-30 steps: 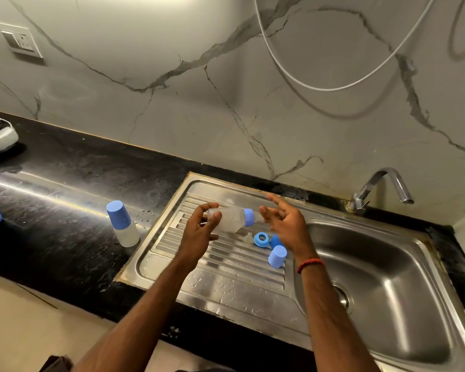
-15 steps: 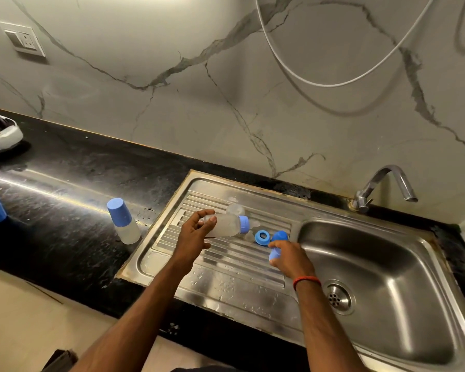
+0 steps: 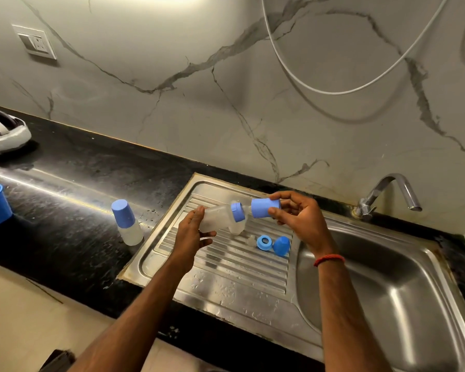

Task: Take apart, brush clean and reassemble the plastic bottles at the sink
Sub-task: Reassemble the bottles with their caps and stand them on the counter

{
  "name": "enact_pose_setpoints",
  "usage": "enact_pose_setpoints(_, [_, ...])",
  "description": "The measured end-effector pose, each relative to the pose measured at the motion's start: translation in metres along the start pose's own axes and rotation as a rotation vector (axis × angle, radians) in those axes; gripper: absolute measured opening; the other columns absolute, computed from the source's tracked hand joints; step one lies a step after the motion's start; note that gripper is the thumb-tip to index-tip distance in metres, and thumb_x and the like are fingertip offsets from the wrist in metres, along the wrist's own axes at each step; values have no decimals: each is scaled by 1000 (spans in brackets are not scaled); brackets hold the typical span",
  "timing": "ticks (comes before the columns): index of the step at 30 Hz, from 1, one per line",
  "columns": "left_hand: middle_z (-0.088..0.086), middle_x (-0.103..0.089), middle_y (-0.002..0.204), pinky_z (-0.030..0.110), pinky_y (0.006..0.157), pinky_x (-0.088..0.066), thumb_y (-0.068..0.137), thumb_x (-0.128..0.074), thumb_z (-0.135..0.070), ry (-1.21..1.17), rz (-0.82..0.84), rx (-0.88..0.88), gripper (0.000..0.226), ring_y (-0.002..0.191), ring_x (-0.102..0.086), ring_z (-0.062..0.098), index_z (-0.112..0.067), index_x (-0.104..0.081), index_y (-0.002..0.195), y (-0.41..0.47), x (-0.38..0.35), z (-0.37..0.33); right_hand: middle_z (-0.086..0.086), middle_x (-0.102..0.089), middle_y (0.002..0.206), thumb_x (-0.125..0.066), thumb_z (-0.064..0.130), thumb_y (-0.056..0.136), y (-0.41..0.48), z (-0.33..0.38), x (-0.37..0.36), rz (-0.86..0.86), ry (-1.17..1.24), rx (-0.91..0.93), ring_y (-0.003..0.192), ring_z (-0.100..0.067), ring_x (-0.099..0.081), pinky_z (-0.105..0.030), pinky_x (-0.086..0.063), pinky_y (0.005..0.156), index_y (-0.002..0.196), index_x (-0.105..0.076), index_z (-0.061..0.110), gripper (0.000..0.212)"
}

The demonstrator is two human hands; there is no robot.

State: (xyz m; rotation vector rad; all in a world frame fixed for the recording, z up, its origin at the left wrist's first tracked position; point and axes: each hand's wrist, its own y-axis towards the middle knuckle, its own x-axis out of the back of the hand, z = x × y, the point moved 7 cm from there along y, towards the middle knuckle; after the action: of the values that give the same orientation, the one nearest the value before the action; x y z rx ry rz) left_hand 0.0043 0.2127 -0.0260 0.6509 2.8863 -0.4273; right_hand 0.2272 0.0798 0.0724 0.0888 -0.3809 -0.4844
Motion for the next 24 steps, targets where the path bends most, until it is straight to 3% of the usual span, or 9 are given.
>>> enact_pose_setpoints(5, [13,-63,116,35,75,-58,103,-45,-48,41,19,-25,42,92,-69,28,-17,-57,129,0,-1,-2,3,-71,112,-78,11,83,-2,-1,-19,94,-4,-13,101,-15,-69,-39,-57,93,118,-67,24,39])
enact_pose_setpoints(10, [13,-61,114,35,77,-58,102,-47,-48,53,20,-37,34,95,-67,29,-21,-58,120,-1,-1,-3,3,-70,116,-79,6,80,-2,-3,-27,108,16,-32,106,-13,-68,-37,-56,96,118,-68,21,42])
enact_pose_setpoints(15, [12,-59,109,27,69,-58,101,-50,-44,33,18,-60,28,89,-63,23,-20,-59,113,-3,0,-4,0,-72,114,-78,1,80,-3,-9,-32,106,53,-55,104,-14,-69,-37,-56,95,119,-69,16,43])
enact_pose_setpoints(18, [13,-59,108,29,70,-58,93,-54,-50,27,45,-83,45,87,-63,22,-13,-61,118,-4,-1,-6,-5,-71,116,-75,1,82,-2,-12,-33,89,103,-71,103,-17,-71,-38,-58,91,122,-67,14,43])
enact_pose_setpoints(20, [14,-59,113,30,72,-57,88,-57,-53,21,76,-96,55,91,-64,23,-9,-60,123,-4,-2,-6,-8,-71,117,-73,2,84,-1,-12,-33,80,131,-80,101,-19,-72,-37,-59,88,124,-66,12,42])
enact_pose_setpoints(24, [11,-60,120,32,77,-58,87,-62,-44,-32,110,-143,53,105,-64,26,-8,-60,126,-5,-1,-11,-10,-70,117,-67,8,90,3,-13,-37,66,158,-113,95,-22,-74,-34,-61,83,128,-61,7,38])
